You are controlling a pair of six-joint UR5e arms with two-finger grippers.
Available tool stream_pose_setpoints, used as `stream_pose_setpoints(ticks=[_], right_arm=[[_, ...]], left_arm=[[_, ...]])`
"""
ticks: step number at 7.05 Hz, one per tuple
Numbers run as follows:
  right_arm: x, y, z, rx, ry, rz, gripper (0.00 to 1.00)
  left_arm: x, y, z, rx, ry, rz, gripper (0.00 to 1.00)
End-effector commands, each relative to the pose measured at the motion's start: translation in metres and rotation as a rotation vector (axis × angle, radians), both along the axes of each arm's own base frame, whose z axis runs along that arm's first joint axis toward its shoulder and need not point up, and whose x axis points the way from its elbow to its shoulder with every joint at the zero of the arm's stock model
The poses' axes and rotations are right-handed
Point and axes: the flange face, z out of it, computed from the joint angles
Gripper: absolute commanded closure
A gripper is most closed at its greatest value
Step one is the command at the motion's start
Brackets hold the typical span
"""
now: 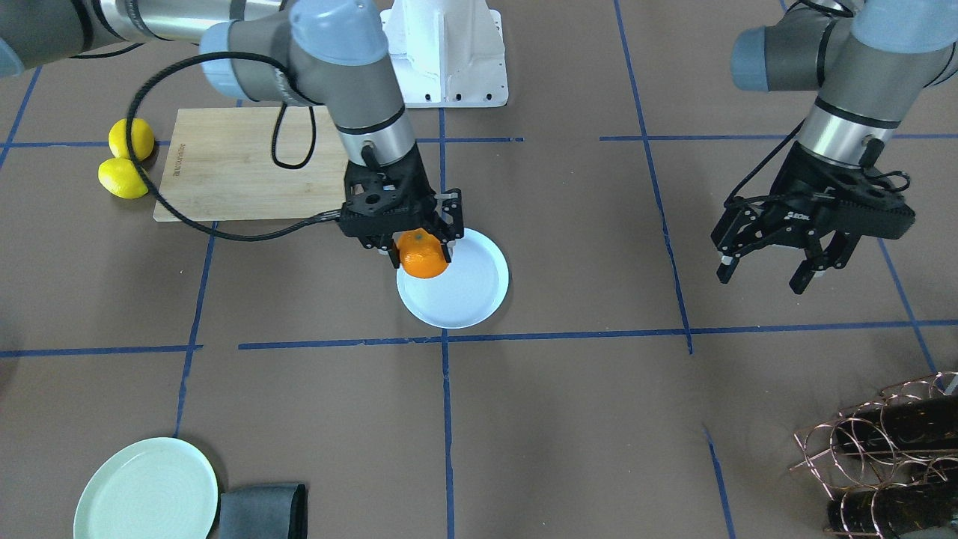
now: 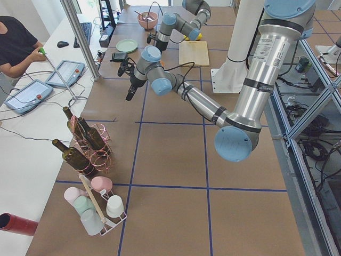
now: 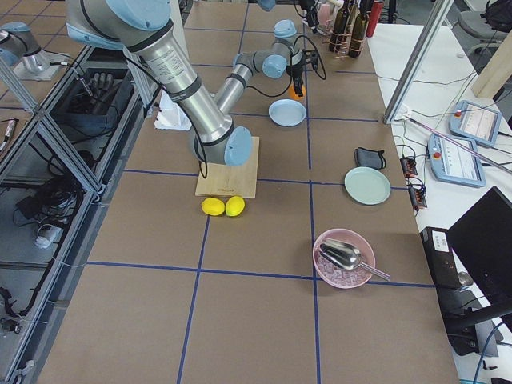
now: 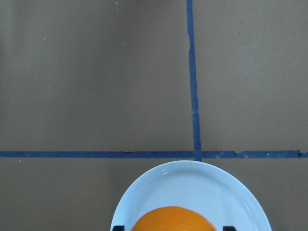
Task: Pick orange to plate
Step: 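Carry the orange over the plate with the right gripper while the left arm withdraws, then open the right gripper to set the orange on the plate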
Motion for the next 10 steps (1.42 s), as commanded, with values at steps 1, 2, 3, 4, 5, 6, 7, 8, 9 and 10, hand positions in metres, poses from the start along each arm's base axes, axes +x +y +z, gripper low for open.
stream_pose_setpoints(ticks=[1, 2, 3, 4, 5, 6, 7, 8, 9, 10], right_arm=[[-0.038, 0.01, 0.015, 0.005, 0.062, -0.017, 1.0], [-0.04, 0.007, 0.022, 0.001, 0.076, -0.012, 0.74], [-0.042, 0.005, 0.033, 0.0, 0.096, -0.001, 0.26], [-0.043, 0.004, 0.037, -0.004, 0.101, -0.002, 0.02], [-0.042, 0.004, 0.033, -0.002, 0.096, -0.002, 0.0], [-0.025, -0.011, 0.024, -0.001, 0.079, 0.016, 0.0], [0.001, -0.036, 0.018, 0.0, 0.069, 0.022, 0.0], [0.065, -0.077, 0.012, -0.004, 0.052, -0.004, 0.0], [0.138, -0.108, 0.024, 0.015, 0.094, -0.056, 0.0], [0.215, -0.124, 0.061, 0.061, 0.161, -0.085, 0.0]], left_arm=[[-0.007, 0.007, 0.018, 0.049, -0.017, 0.024, 0.0], [-0.011, 0.012, 0.035, 0.022, -0.031, 0.023, 0.0], [-0.014, 0.014, 0.044, 0.012, -0.042, 0.022, 0.0], [-0.015, 0.016, 0.053, -0.003, -0.05, 0.022, 0.0], [-0.015, 0.015, 0.061, -0.012, -0.061, 0.018, 0.0], [-0.013, 0.013, 0.072, -0.032, -0.07, 0.023, 0.0], [-0.014, 0.013, 0.076, -0.04, -0.074, 0.024, 0.0], [-0.035, 0.007, 0.079, -0.051, -0.077, -0.009, 0.0], [-0.069, 0.008, 0.097, -0.1, -0.052, -0.003, 0.0], [-0.119, 0.018, 0.122, -0.057, -0.075, 0.086, 0.0]])
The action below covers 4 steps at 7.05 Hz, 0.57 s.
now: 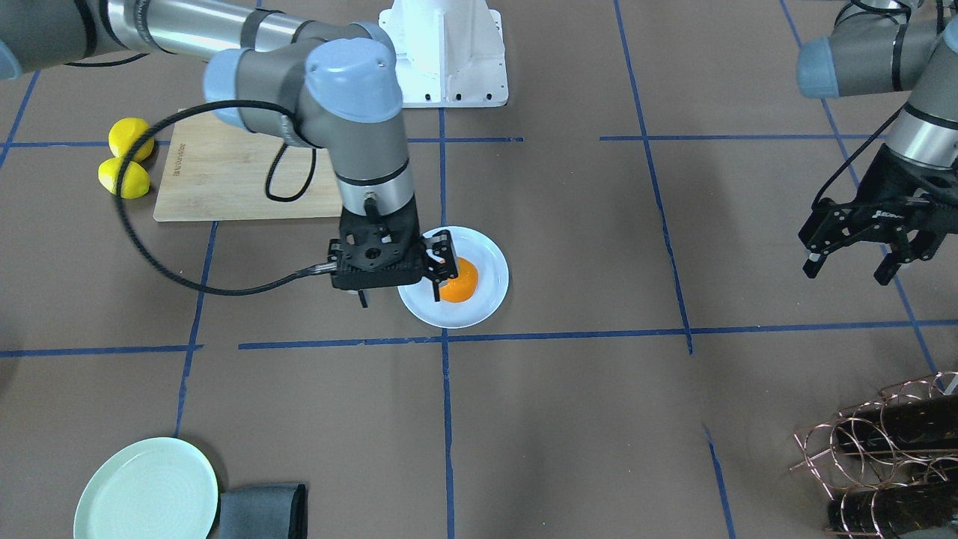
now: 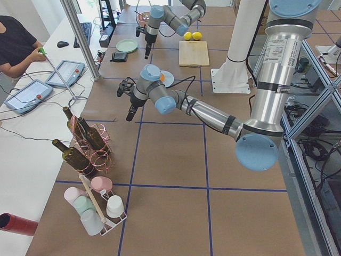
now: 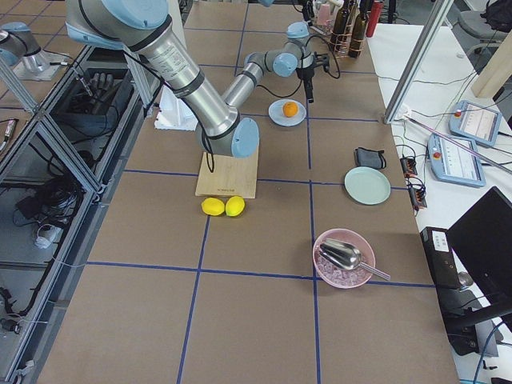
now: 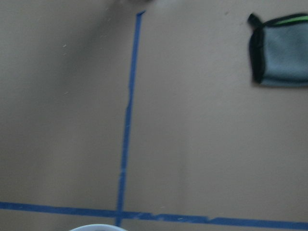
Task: Pick orange to plate
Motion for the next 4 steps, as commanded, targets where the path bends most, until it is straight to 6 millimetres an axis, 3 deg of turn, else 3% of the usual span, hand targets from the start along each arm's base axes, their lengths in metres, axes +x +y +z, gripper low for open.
stream_pose_setpoints(ticks=[1, 2, 3, 4], right_arm=[[0.165, -0.03, 0.068, 0.067, 0.083, -0.088, 0.0], [0.224, -0.026, 0.112, 0.081, 0.103, -0.13, 0.0], [0.265, -0.022, 0.166, 0.076, 0.117, -0.201, 0.0], [0.314, -0.016, 0.218, 0.068, 0.108, -0.267, 0.0]], left_arm=[[-0.107, 0.034, 0.067, 0.054, -0.05, 0.131, 0.0], [-0.145, 0.062, 0.106, 0.073, -0.083, 0.185, 0.0], [-0.175, 0.083, 0.132, 0.09, -0.137, 0.212, 0.0], [-0.185, 0.089, 0.147, 0.051, -0.167, 0.264, 0.0]])
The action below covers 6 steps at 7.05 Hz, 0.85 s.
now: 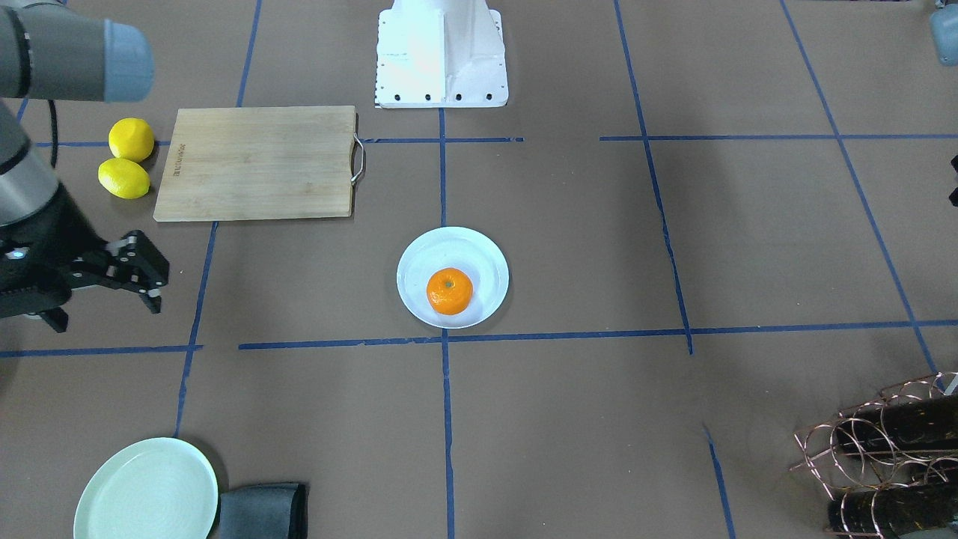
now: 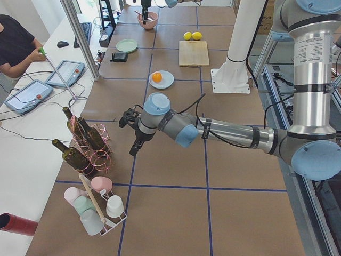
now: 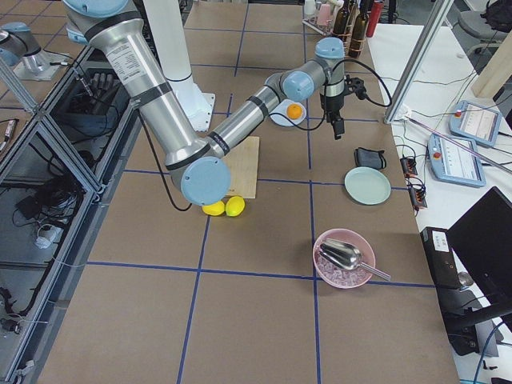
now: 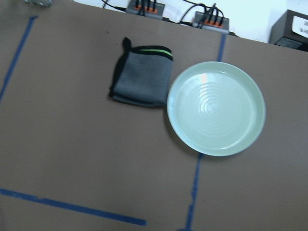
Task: Pick orange to plate
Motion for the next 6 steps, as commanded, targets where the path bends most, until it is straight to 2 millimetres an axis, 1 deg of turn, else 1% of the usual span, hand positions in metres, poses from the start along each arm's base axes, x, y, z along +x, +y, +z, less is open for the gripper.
stream_pose_setpoints(ticks=[1, 2, 3, 4, 5, 6], right_arm=[[0.109, 0.019, 0.105, -0.011, 0.006, -0.103, 0.0], [0.15, 0.034, 0.15, -0.05, 0.015, -0.092, 0.0], [0.175, 0.056, 0.188, -0.125, -0.015, -0.06, 0.0], [0.176, 0.057, 0.193, -0.134, -0.012, -0.057, 0.0], [0.175, 0.052, 0.203, -0.152, -0.006, -0.054, 0.0], [0.192, 0.049, 0.24, -0.219, -0.006, -0.017, 0.0]], left_arm=[[-0.031, 0.017, 0.035, -0.063, -0.075, 0.091, 0.0], [-0.033, 0.019, 0.047, -0.098, -0.081, 0.107, 0.0], [-0.033, 0.026, 0.057, -0.126, -0.076, 0.108, 0.0], [-0.035, 0.028, 0.063, -0.14, -0.074, 0.106, 0.0], [-0.034, 0.03, 0.081, -0.172, -0.07, 0.109, 0.0], [-0.036, 0.028, 0.092, -0.2, -0.067, 0.101, 0.0]])
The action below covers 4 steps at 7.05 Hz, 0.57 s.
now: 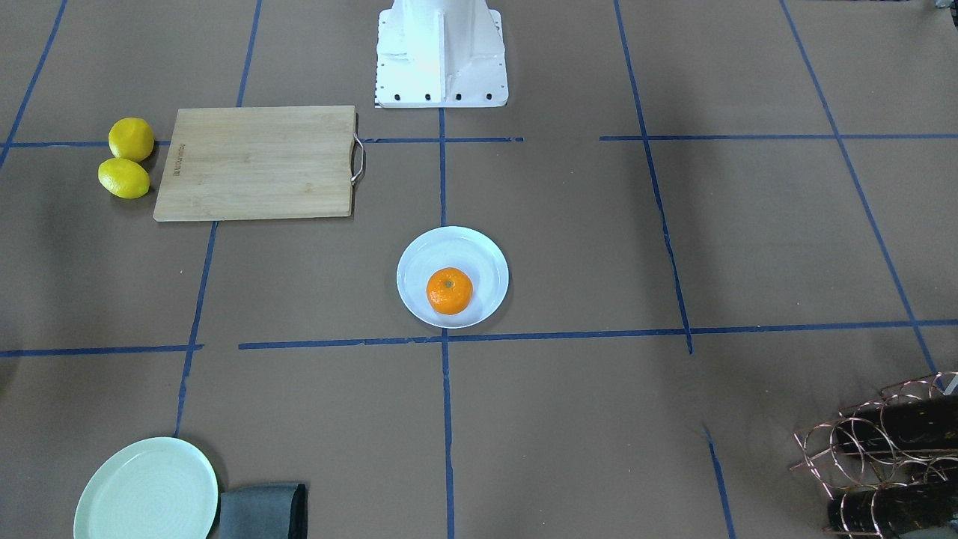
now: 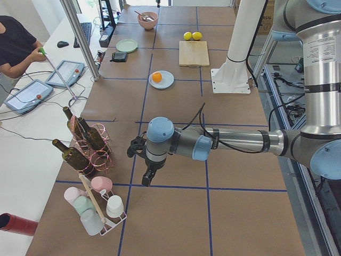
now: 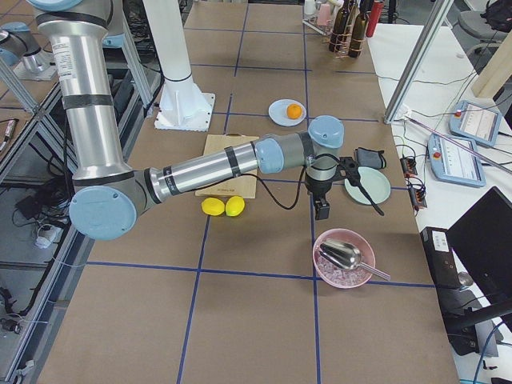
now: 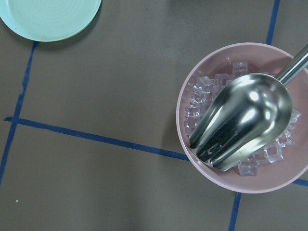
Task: Pick orange to plate
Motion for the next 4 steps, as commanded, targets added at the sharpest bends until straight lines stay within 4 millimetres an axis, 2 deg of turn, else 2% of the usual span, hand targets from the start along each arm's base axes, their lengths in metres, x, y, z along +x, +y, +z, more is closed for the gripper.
stream_pose_setpoints(ticks=[1, 2, 4], right_arm=[[0.023, 0.006, 0.057, -0.117, -0.036, 0.04, 0.0], [0.023, 0.018, 0.071, -0.152, -0.083, 0.034, 0.0], [0.042, 0.029, 0.084, -0.177, -0.09, 0.07, 0.0]], left_arm=[[-0.008, 0.004, 0.013, -0.035, 0.014, -0.023, 0.0], [-0.008, -0.002, 0.015, -0.076, 0.023, -0.025, 0.0], [-0.007, -0.012, 0.004, -0.171, 0.024, -0.025, 0.0]])
